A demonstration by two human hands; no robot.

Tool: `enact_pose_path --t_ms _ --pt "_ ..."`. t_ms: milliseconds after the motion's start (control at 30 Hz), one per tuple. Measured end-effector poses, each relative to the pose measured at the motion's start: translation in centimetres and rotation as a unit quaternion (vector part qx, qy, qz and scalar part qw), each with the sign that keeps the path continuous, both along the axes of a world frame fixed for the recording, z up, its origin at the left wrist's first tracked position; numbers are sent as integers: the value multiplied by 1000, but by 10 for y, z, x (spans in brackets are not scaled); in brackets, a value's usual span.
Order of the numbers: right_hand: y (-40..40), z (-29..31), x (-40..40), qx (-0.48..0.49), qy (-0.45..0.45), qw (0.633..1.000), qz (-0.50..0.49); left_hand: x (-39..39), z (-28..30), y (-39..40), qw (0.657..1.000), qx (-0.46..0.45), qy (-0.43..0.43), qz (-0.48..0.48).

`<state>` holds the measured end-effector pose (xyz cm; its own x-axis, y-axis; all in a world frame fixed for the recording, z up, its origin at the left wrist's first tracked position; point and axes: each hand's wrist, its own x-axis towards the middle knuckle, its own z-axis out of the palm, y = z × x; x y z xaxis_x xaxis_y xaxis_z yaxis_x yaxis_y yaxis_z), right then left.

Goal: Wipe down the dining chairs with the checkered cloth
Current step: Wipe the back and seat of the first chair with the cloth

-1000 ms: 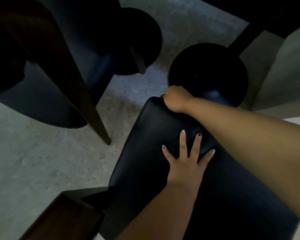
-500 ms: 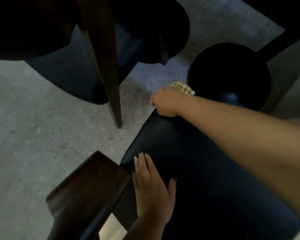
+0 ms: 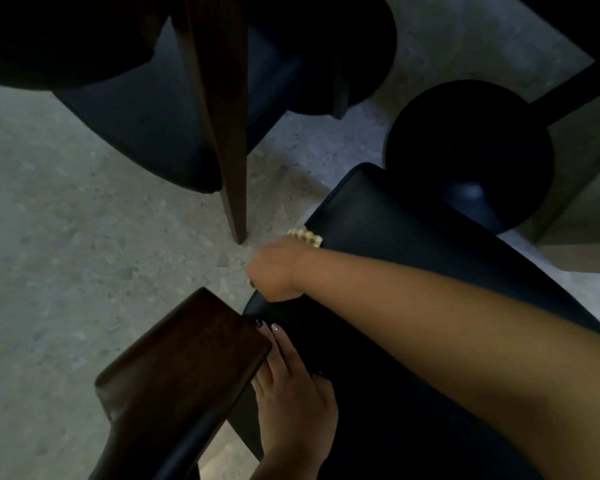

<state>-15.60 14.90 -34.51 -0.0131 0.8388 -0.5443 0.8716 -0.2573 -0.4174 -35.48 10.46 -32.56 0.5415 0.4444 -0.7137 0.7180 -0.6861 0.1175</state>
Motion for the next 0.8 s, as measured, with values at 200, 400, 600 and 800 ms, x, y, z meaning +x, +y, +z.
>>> enact_pose_path --t_ms 200,400,600,800 --pt "-59 2 97 6 -137 977 -160 7 5 -2 1000 -16 15 15" --pt "-98 -20 138 -13 -99 877 -469 9 5 -4 1000 -12 25 15" --pt "-107 -16 123 70 -88 849 -516 10 -2 -9 999 -7 43 31" --pt "-189 -23 100 62 -78 759 -643 35 8 -19 998 -30 -56 -23"
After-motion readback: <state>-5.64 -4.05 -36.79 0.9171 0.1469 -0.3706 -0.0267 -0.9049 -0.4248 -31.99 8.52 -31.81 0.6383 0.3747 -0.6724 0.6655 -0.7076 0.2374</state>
